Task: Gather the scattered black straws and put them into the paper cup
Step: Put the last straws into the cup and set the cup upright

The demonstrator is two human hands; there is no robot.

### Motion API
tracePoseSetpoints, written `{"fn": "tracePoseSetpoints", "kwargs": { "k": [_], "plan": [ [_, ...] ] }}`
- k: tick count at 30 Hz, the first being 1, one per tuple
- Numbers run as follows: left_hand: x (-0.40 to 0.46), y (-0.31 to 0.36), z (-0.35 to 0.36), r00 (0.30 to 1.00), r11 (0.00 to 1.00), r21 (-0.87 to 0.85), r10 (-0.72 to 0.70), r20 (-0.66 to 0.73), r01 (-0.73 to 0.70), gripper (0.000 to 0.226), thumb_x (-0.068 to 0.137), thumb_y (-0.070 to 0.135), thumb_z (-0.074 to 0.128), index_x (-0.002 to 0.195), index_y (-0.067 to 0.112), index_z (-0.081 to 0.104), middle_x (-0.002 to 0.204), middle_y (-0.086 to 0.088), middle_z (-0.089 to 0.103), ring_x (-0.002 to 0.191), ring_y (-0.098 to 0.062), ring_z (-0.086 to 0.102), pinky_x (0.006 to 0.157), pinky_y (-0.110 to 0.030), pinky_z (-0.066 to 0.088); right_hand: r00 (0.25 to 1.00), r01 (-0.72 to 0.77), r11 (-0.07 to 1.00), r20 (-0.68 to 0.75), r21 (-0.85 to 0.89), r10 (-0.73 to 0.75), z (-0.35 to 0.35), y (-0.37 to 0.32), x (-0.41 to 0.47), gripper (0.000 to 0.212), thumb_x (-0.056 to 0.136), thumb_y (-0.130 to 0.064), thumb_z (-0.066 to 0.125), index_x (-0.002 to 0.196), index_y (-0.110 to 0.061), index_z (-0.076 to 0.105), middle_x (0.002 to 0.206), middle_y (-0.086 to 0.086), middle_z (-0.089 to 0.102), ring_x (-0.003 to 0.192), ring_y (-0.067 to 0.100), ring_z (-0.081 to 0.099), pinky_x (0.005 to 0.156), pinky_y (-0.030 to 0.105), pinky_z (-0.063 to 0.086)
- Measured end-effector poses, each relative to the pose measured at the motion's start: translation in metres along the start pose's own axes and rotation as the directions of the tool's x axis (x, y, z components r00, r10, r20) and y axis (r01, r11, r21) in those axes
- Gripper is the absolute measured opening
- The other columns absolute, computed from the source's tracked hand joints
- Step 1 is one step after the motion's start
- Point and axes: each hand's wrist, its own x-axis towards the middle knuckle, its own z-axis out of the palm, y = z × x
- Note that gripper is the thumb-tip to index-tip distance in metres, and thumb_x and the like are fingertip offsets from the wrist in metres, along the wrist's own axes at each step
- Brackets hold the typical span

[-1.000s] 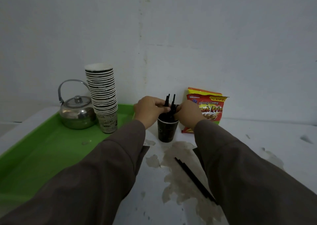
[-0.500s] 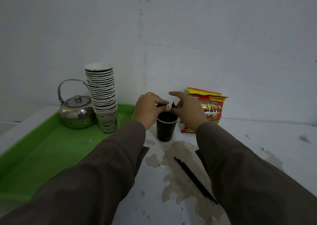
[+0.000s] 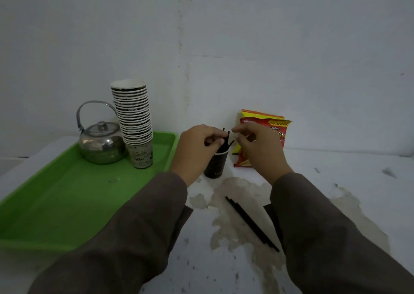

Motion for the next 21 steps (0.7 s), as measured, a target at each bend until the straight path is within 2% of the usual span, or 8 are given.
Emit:
{"fn": "tracePoseSetpoints", "kwargs": {
  "k": [2, 5, 8, 10, 13, 17, 21],
  "plan": [
    [-0.027, 0.006, 0.005, 0.999, 0.999, -0.047, 0.028, 0.029, -0.027, 0.024, 0.079, 0.004, 0.063, 0.094, 0.021, 0.07, 0.078, 0.017, 0.058, 0.071, 0.005, 0.053, 0.061, 0.001, 0.035, 0.999, -0.03, 0.998, 0.013, 0.048, 0.03, -0.009, 0.0, -0.023, 0.018, 0.087, -0.013, 0.056, 0.098, -0.02, 0.067, 0.082, -0.012, 0.06, 0.07, -0.005, 0.054, 0.059, -0.001, 0.041],
    [-0.069, 0.006, 0.019, 0.987, 0.999, 0.009, 0.041, 0.155, -0.043, 0.024, 0.081, 0.008, 0.062, 0.097, 0.025, 0.068, 0.088, 0.01, 0.062, 0.075, 0.003, 0.051, 0.065, -0.002, 0.036, 0.993, -0.041, 0.998, 0.113, -0.045, 0.046, -0.016, 0.005, -0.068, 0.016, 0.084, -0.015, 0.06, 0.097, -0.022, 0.067, 0.082, -0.014, 0.06, 0.069, -0.012, 0.052, 0.062, 0.0, 0.039],
    [-0.099, -0.001, 0.033, 0.963, 0.995, 0.101, -0.001, 0.271, -0.027, 0.025, 0.086, 0.01, 0.056, 0.102, 0.025, 0.066, 0.101, 0.004, 0.063, 0.092, -0.006, 0.051, 0.081, -0.013, 0.038, 0.973, -0.093, 0.979, 0.191, -0.183, 0.128, -0.021, 0.015, -0.11, 0.017, 0.084, -0.019, 0.06, 0.098, -0.026, 0.066, 0.089, -0.011, 0.064, 0.074, -0.001, 0.053, 0.07, 0.009, 0.041],
    [-0.11, -0.004, 0.04, 0.948, 0.985, 0.158, 0.019, 0.317, -0.072, 0.028, 0.087, 0.009, 0.053, 0.107, 0.025, 0.064, 0.104, 0.003, 0.061, 0.098, -0.01, 0.05, 0.085, -0.017, 0.035, 0.961, -0.128, 0.963, 0.209, -0.236, 0.179, -0.023, 0.021, -0.131, 0.017, 0.084, -0.021, 0.06, 0.099, -0.026, 0.066, 0.093, -0.006, 0.066, 0.081, 0.007, 0.055, 0.076, 0.02, 0.045],
    [-0.116, -0.008, 0.046, 0.939, 0.959, 0.222, 0.094, 0.332, -0.174, 0.032, 0.085, 0.004, 0.051, 0.11, 0.022, 0.063, 0.107, 0.0, 0.062, 0.102, -0.014, 0.049, 0.086, -0.018, 0.032, 0.96, -0.13, 0.94, 0.198, -0.314, 0.199, -0.023, 0.027, -0.147, 0.021, 0.084, -0.022, 0.059, 0.104, -0.022, 0.065, 0.098, -0.002, 0.065, 0.084, 0.011, 0.053, 0.076, 0.021, 0.042],
    [-0.118, -0.012, 0.054, 0.882, 0.924, 0.261, 0.14, 0.449, -0.28, 0.031, 0.089, 0.009, 0.046, 0.113, 0.02, 0.061, 0.117, -0.001, 0.062, 0.11, -0.017, 0.05, 0.095, -0.031, 0.038, 0.95, -0.15, 0.915, 0.203, -0.375, 0.239, -0.017, 0.033, -0.153, 0.025, 0.087, -0.024, 0.055, 0.109, -0.017, 0.064, 0.1, 0.003, 0.064, 0.09, 0.018, 0.055, 0.079, 0.025, 0.043],
    [-0.118, -0.019, 0.055, 0.853, 0.911, 0.26, 0.159, 0.497, -0.321, 0.03, 0.09, 0.014, 0.044, 0.114, 0.022, 0.06, 0.119, 0.002, 0.062, 0.112, -0.015, 0.049, 0.097, -0.034, 0.036, 0.942, -0.161, 0.907, 0.214, -0.389, 0.259, -0.01, 0.033, -0.154, 0.021, 0.089, -0.023, 0.051, 0.101, -0.017, 0.068, 0.091, 0.007, 0.061, 0.087, 0.021, 0.052, 0.078, 0.03, 0.043]
  ]
}}
